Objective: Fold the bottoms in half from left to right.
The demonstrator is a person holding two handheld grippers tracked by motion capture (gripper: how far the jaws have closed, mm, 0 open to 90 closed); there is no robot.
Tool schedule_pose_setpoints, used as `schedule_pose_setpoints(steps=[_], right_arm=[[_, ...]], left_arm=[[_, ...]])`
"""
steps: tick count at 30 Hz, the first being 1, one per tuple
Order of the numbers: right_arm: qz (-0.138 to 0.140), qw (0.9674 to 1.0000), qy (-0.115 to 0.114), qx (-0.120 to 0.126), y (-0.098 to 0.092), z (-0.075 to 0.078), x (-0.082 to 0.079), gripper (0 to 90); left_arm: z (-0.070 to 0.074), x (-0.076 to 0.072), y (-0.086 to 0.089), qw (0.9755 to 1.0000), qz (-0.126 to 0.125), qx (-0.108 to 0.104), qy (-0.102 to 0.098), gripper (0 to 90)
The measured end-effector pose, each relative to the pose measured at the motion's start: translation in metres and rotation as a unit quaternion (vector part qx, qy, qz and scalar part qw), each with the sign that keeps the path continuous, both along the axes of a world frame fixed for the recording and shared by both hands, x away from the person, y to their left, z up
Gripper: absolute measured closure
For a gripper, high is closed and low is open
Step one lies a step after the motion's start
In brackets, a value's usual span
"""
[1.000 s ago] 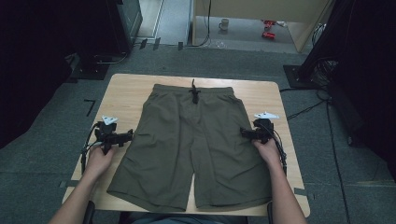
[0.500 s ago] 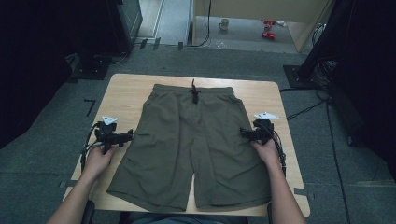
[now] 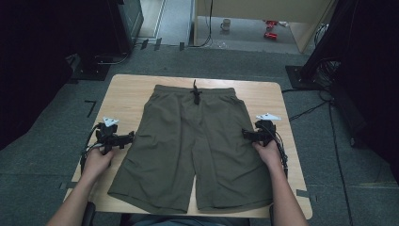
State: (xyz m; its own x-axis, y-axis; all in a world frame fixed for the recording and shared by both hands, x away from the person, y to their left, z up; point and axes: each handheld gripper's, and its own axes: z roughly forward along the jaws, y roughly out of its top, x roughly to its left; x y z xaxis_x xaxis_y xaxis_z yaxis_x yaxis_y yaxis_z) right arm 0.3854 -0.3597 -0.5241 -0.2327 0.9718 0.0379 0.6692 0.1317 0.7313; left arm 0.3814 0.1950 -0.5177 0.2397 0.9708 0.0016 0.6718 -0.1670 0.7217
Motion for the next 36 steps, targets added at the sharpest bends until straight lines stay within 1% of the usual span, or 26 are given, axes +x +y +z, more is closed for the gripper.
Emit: schedule_pose_setpoints(steps=[3, 6, 10, 11, 12, 13, 15, 16, 17, 18, 19, 20, 22, 25, 26, 27, 28, 31, 33, 35, 36], right_arm=[[0.000, 1.0000, 0.000, 0.000, 0.000, 0.000, 0.000, 11.1], [-0.001, 1.0000, 0.000, 0.000, 0.000, 0.000, 0.000, 11.1], [-0.001, 1.0000, 0.000, 0.000, 0.000, 0.000, 0.000, 11.1], [-0.001, 1.0000, 0.000, 0.000, 0.000, 0.000, 0.000, 11.1], [-0.001, 1.0000, 0.000, 0.000, 0.000, 0.000, -0.001, 11.1], [-0.002, 1.0000, 0.000, 0.001, 0.000, 0.000, -0.001, 11.1], [-0.002, 1.0000, 0.000, 0.001, 0.000, 0.000, -0.001, 11.1], [0.001, 1.0000, 0.001, 0.001, 0.000, 0.000, -0.002, 11.2], [0.001, 1.0000, 0.001, 0.001, 0.000, 0.000, -0.002, 11.2], [0.002, 1.0000, 0.003, 0.000, 0.000, 0.001, -0.001, 11.3], [0.003, 1.0000, 0.008, -0.001, -0.001, 0.002, 0.000, 11.6], [0.004, 0.9999, 0.012, -0.001, -0.001, 0.002, 0.000, 12.7], [-0.001, 0.9998, 0.021, -0.001, -0.001, 0.005, 0.002, 14.8], [-0.012, 0.9993, 0.033, 0.010, -0.002, 0.008, 0.006, 15.4], [-0.012, 0.9992, 0.034, 0.014, -0.002, 0.010, 0.007, 15.5], [-0.012, 0.9992, 0.034, 0.014, -0.002, 0.010, 0.007, 15.5], [-0.012, 0.9992, 0.035, 0.016, -0.002, 0.011, 0.008, 15.6], [-0.010, 0.9990, 0.035, 0.026, 0.000, 0.013, 0.009, 16.0], [-0.006, 0.9989, 0.036, 0.030, 0.002, 0.014, 0.010, 16.1], [-0.002, 0.9990, 0.033, 0.030, 0.005, 0.015, 0.010, 16.1], [0.001, 0.9991, 0.029, 0.031, 0.007, 0.017, 0.011, 16.1]], left_arm=[[0.000, -0.001, 0.002, 1.0000, -0.009, 0.000, 0.000, 8.4], [0.000, -0.002, 0.002, 0.9999, -0.013, 0.000, 0.002, 8.4], [0.002, -0.002, 0.004, 0.9998, -0.017, 0.001, 0.010, 9.0], [0.003, -0.002, 0.004, 0.9998, -0.019, -0.002, 0.012, 9.2], [0.004, -0.002, 0.005, 0.9998, -0.017, -0.002, 0.012, 11.2], [0.005, -0.002, 0.005, 0.9998, -0.016, -0.004, 0.014, 15.1], [0.006, -0.003, 0.007, 0.9995, -0.020, -0.014, 0.018, 15.0], [0.008, -0.005, 0.009, 0.9995, -0.025, -0.008, 0.017, 15.0], [0.008, -0.005, 0.009, 0.9995, -0.025, -0.008, 0.017, 15.1], [0.009, -0.007, 0.010, 0.9994, -0.031, -0.007, 0.014, 15.1], [0.010, -0.009, 0.011, 0.9993, -0.034, -0.007, 0.015, 15.0], [0.011, -0.011, 0.013, 0.9991, -0.038, -0.008, 0.018, 15.0], [0.012, -0.015, 0.015, 0.9987, -0.044, -0.004, 0.024, 15.0], [0.014, -0.020, 0.018, 0.9977, -0.060, 0.000, 0.030, 15.0], [0.016, -0.024, 0.019, 0.9974, -0.065, -0.004, 0.032, 15.1], [0.016, -0.024, 0.019, 0.9974, -0.065, -0.004, 0.032, 15.1], [0.017, -0.025, 0.020, 0.9971, -0.067, -0.009, 0.033, 15.1], [0.019, -0.029, 0.021, 0.9963, -0.079, -0.018, 0.031, 15.0], [0.020, -0.032, 0.022, 0.9960, -0.081, -0.022, 0.031, 15.0], [0.022, -0.034, 0.022, 0.9955, -0.085, -0.025, 0.033, 15.0], [0.023, -0.037, 0.023, 0.9948, -0.093, -0.025, 0.032, 15.0]])
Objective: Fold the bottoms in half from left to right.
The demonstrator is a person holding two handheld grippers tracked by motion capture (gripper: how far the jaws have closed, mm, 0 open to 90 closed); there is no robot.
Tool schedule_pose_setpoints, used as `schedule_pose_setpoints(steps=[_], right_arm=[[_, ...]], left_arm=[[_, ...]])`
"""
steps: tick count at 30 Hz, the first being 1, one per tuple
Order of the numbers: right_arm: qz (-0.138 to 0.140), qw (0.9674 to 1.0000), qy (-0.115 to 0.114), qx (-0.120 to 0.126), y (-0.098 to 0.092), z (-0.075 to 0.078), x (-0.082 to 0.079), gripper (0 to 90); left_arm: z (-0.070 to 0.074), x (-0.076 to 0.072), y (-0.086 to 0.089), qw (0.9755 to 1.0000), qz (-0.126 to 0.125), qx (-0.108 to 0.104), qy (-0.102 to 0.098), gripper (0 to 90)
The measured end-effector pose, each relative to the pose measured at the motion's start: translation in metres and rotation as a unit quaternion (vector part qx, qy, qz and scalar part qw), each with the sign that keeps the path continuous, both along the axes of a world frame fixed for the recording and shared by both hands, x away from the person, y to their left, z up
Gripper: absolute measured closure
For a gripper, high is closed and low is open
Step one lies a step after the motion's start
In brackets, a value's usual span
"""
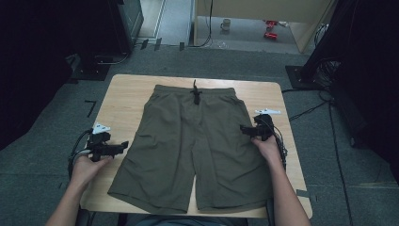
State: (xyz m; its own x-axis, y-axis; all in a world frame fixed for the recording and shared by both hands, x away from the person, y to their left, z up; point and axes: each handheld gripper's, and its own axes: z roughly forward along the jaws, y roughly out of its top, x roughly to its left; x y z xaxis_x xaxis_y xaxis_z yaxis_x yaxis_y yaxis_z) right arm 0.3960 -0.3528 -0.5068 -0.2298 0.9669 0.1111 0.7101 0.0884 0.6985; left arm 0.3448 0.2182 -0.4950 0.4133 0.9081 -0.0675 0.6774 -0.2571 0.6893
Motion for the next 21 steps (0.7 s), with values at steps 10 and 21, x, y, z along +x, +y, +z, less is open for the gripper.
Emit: schedule_pose_setpoints(steps=[10, 21], right_arm=[[0.013, 0.9999, -0.009, 0.000, 0.003, 0.005, 0.000, 15.4], [0.019, 0.9998, -0.006, -0.004, 0.005, 0.004, 0.000, 16.6]], left_arm=[[0.004, -0.024, -0.001, 0.9973, -0.073, -0.002, -0.006, 15.4], [0.001, -0.044, -0.005, 0.9922, -0.124, -0.009, -0.006, 16.7]])
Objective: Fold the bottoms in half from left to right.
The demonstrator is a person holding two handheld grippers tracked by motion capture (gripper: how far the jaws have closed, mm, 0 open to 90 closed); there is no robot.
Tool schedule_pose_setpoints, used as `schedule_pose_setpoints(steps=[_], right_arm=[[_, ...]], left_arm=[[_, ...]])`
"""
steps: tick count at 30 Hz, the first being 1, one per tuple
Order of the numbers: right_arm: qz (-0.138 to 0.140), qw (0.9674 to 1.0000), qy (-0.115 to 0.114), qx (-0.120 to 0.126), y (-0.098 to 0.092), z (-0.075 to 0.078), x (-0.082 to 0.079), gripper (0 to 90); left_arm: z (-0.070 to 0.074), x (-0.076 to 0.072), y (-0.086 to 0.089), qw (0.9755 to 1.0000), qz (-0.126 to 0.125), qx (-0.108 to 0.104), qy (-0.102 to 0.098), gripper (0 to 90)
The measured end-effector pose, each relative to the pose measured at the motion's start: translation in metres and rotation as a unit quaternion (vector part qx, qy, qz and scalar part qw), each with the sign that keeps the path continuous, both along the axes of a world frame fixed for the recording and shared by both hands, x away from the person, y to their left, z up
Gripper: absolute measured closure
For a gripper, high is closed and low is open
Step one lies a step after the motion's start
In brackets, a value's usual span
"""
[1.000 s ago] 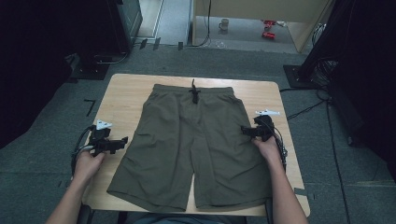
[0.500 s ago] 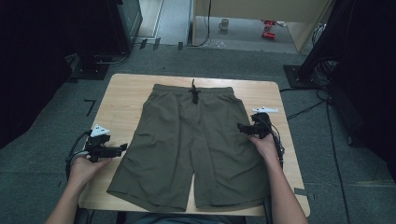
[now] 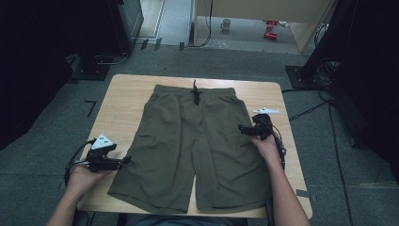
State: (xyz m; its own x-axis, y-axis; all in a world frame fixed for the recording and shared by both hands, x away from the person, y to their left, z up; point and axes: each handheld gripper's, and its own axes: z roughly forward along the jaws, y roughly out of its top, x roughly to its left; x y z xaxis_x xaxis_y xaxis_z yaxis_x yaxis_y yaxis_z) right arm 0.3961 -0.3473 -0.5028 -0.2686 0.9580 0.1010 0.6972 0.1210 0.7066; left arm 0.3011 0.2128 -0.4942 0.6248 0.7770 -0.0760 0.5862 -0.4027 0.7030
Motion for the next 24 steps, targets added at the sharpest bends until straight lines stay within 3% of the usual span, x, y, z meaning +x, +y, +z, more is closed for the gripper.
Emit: schedule_pose_setpoints(steps=[3, 9, 17, 24], right_arm=[[0.002, 1.0000, 0.000, 0.001, 0.001, 0.000, 0.000, 16.9], [0.014, 0.9999, -0.008, 0.000, 0.008, 0.002, -0.001, 17.9], [0.032, 0.9993, -0.020, 0.002, 0.021, 0.005, 0.000, 19.4], [0.039, 0.9989, -0.025, 0.001, 0.032, 0.005, 0.005, 20.0]], left_arm=[[-0.002, -0.007, 0.000, 0.9999, -0.013, 0.002, -0.004, 23.2], [-0.007, -0.016, -0.003, 0.9989, -0.044, 0.015, 0.000, 24.7], [-0.014, -0.021, -0.009, 0.9970, -0.067, 0.038, -0.003, 25.7], [-0.018, -0.027, -0.007, 0.9969, -0.072, 0.024, -0.023, 28.1]])
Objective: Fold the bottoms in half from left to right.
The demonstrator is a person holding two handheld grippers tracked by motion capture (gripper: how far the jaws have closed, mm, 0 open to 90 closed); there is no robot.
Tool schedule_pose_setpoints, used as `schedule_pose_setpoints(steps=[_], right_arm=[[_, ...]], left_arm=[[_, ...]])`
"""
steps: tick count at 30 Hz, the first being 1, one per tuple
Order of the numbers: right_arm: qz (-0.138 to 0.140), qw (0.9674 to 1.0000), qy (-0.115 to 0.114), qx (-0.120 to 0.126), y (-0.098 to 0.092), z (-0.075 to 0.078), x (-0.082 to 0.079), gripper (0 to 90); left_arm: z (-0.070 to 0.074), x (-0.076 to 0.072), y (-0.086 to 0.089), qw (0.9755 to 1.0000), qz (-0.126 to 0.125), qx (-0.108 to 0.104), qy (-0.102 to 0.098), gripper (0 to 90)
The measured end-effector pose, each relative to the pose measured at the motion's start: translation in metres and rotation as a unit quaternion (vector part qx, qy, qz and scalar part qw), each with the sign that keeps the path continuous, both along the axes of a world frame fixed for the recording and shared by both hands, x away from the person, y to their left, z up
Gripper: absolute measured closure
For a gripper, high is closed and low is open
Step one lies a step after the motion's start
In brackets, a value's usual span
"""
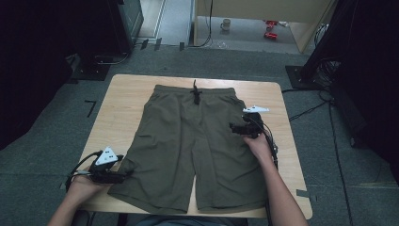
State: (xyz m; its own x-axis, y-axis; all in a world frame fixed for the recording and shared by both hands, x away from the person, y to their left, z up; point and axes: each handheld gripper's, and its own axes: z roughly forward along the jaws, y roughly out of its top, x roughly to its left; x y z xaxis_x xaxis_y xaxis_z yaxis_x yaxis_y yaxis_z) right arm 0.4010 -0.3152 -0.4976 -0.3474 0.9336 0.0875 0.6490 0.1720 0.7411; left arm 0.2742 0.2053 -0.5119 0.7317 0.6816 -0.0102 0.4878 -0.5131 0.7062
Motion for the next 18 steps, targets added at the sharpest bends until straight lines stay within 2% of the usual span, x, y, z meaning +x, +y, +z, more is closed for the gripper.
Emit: schedule_pose_setpoints(steps=[4, 7, 10, 11, 13, 14, 15, 18], right_arm=[[0.007, 1.0000, -0.006, -0.004, 0.006, 0.003, 0.002, 19.8], [0.009, 1.0000, -0.001, -0.002, 0.009, 0.006, 0.005, 19.6], [0.016, 0.9999, 0.000, 0.004, 0.010, 0.008, 0.007, 18.2], [0.019, 0.9997, -0.001, 0.013, 0.011, 0.010, 0.009, 18.3], [0.020, 0.9997, -0.002, 0.013, 0.012, 0.011, 0.009, 18.6], [0.023, 0.9997, -0.006, 0.008, 0.015, 0.012, 0.010, 19.6], [0.028, 0.9996, -0.007, 0.005, 0.019, 0.013, 0.012, 21.4], [0.033, 0.9994, -0.005, 0.008, 0.022, 0.015, 0.014, 24.3]], left_arm=[[-0.002, -0.001, 0.002, 0.9999, -0.003, -0.007, -0.008, 28.0], [-0.002, 0.000, 0.005, 0.9997, -0.022, -0.007, -0.007, 26.5], [-0.001, 0.000, 0.003, 0.9998, -0.019, -0.003, -0.004, 26.4], [-0.001, 0.000, 0.003, 0.9999, -0.016, -0.002, -0.003, 27.0], [-0.001, 0.000, 0.002, 0.9999, -0.011, -0.003, -0.003, 27.3], [-0.001, -0.001, 0.003, 0.9999, -0.010, -0.004, -0.004, 28.5], [-0.001, -0.002, 0.004, 0.9999, -0.011, -0.009, -0.007, 37.0], [-0.002, -0.004, 0.005, 0.9996, -0.018, -0.016, -0.011, 40.9]])
